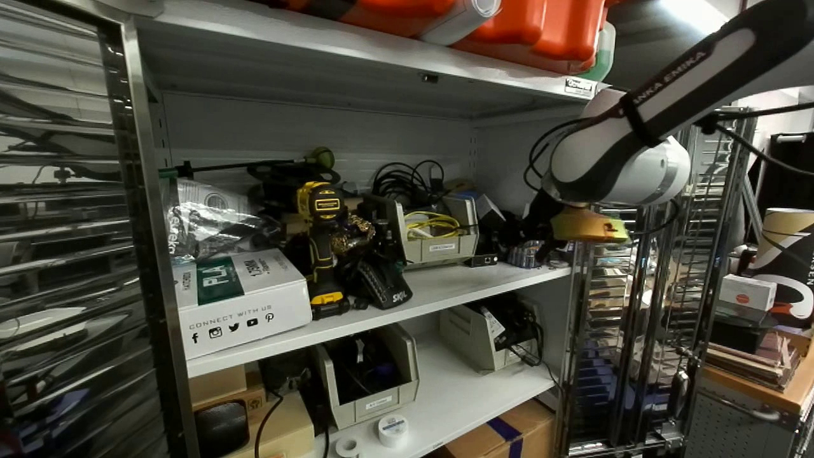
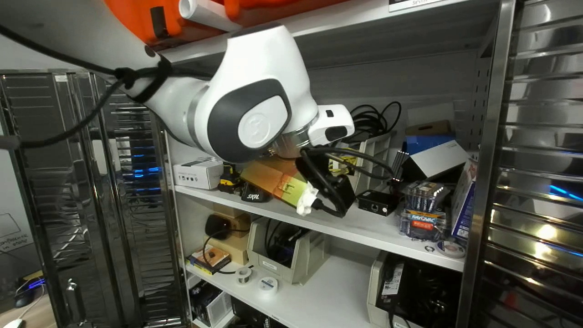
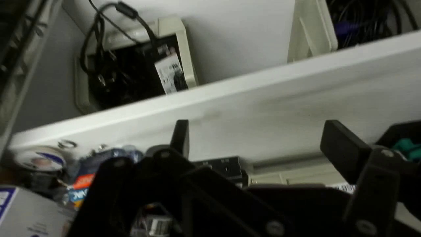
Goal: Put the white cable in the storage box
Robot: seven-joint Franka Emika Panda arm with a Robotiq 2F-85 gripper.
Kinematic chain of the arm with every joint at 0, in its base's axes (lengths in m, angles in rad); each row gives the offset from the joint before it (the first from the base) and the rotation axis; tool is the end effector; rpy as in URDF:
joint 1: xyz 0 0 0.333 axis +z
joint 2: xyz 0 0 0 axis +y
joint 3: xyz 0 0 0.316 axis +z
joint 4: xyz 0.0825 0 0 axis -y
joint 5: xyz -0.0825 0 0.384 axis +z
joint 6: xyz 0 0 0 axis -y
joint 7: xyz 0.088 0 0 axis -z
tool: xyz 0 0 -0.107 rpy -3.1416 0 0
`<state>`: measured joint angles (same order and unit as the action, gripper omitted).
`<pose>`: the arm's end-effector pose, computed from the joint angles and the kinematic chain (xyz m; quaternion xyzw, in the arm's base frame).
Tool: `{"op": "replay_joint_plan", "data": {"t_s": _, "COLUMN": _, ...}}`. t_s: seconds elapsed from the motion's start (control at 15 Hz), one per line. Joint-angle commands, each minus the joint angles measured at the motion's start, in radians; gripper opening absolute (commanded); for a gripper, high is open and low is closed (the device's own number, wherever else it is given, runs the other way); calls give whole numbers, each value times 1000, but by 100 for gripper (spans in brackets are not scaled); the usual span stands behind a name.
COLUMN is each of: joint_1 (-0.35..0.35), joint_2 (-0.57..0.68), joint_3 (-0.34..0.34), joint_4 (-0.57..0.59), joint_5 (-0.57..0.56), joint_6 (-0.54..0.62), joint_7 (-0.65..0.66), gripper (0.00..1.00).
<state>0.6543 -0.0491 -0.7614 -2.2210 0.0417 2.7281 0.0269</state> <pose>0.5593 -0.0654 0.4514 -0.9593 0.0848 -0.2686 0.0188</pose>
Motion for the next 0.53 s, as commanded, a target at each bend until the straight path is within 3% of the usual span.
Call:
{"op": "replay_joint_plan", "data": {"t_s": 0.0, "joint_1": -33, "joint_2": -213, "joint_3": 57, "joint_4": -72, "joint_5": -257, "joint_6": -289, "joint_7": 165, "gripper": 100}}
{"op": "replay_joint_plan", "data": {"t_s": 0.07, "joint_1": -183, "joint_2": -229, "joint_3": 213, "joint_4": -80, "joint_5": -236, "joint_6": -381, "joint_7": 147, "gripper": 100}}
{"op": "replay_joint_plan", "data": {"t_s": 0.13, "joint_1": -216, "joint_2": -257, "joint_3": 260, "joint_4": -88, "joint_5": -229, "joint_6": -476, "joint_7": 143, "gripper": 100}}
{"op": "replay_joint_plan", "data": {"t_s": 0.2, "joint_1": -151, "joint_2": -300, "joint_3": 212, "joint_4": -92, "joint_5": -251, "joint_6": -575, "joint_7": 162, "gripper": 100}}
{"op": "replay_joint_plan", "data": {"t_s": 0.27, "joint_1": -188, "joint_2": -320, "joint_3": 258, "joint_4": -88, "joint_5": -226, "joint_6": -671, "joint_7": 141, "gripper": 100}}
{"op": "replay_joint_plan", "data": {"t_s": 0.33, "joint_1": -346, "joint_2": -316, "joint_3": 412, "joint_4": -80, "joint_5": -143, "joint_6": -762, "joint_7": 77, "gripper": 100}}
{"op": "replay_joint_plan", "data": {"t_s": 0.4, "joint_1": -236, "joint_2": -355, "joint_3": 322, "joint_4": -71, "joint_5": -173, "joint_6": -862, "joint_7": 105, "gripper": 100}}
{"op": "replay_joint_plan", "data": {"t_s": 0.47, "joint_1": -271, "joint_2": -366, "joint_3": 362, "joint_4": -56, "joint_5": -155, "joint_6": -952, "joint_7": 94, "gripper": 100}}
